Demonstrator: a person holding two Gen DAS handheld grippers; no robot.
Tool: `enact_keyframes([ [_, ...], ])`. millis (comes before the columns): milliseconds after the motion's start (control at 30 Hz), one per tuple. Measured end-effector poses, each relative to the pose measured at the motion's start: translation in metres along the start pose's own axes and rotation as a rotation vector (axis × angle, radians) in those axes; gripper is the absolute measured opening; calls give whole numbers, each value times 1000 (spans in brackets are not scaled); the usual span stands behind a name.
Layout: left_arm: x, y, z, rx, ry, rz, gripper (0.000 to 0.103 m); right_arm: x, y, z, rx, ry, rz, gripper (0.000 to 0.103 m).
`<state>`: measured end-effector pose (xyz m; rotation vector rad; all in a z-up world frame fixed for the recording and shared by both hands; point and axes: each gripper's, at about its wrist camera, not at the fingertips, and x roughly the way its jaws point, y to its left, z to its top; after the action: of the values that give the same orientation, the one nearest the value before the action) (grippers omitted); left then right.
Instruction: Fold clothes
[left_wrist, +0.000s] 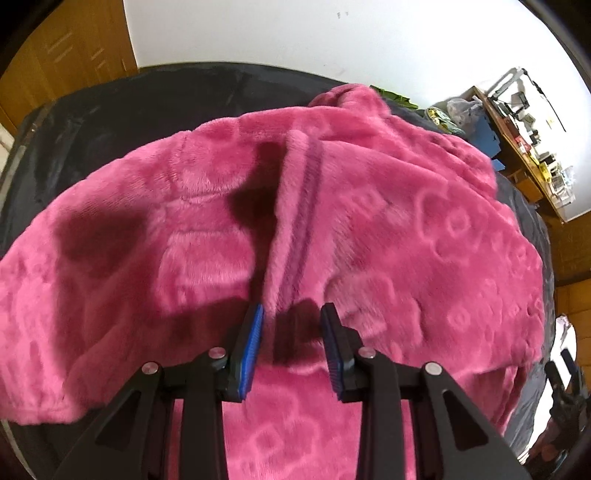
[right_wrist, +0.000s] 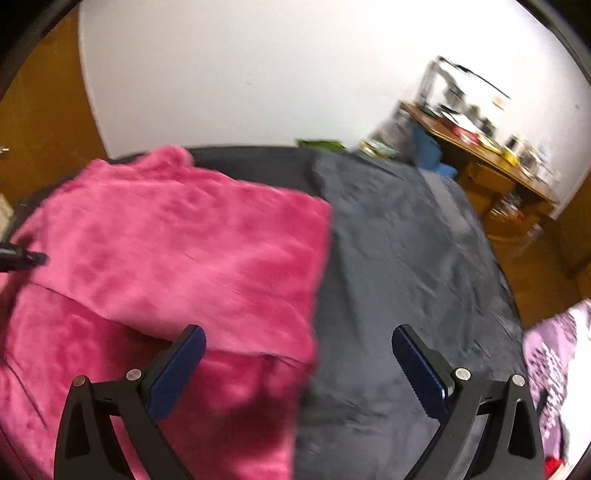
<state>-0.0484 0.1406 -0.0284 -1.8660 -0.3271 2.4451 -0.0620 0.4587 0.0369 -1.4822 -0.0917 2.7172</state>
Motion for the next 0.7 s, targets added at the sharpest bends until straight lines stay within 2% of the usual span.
enact_keyframes([
  [100,-17,5,-17,-35,-11,-27,35,13,26,5,-49,-1,79,102],
  [200,-35,25,-37,-107,-17,-62,37,47,53,-6,-125,95,109,102],
  [267,-46,46,-51,-164,-24,-73,37,66,65,-16,-182,156,84,103],
  [333,-59,71,-66,-221,-37,-65,37,66,70,-19,-216,129,66,103],
  [433,-77,114,-89,-326,-69,-49,38,66,68,-16,-205,157,75,103],
  [533,-98,158,-118,-448,-115,-35,39,47,70,-14,-175,141,100,103],
  [700,-125,234,-160,-674,-193,-8,57,12,90,-29,-179,112,202,103],
])
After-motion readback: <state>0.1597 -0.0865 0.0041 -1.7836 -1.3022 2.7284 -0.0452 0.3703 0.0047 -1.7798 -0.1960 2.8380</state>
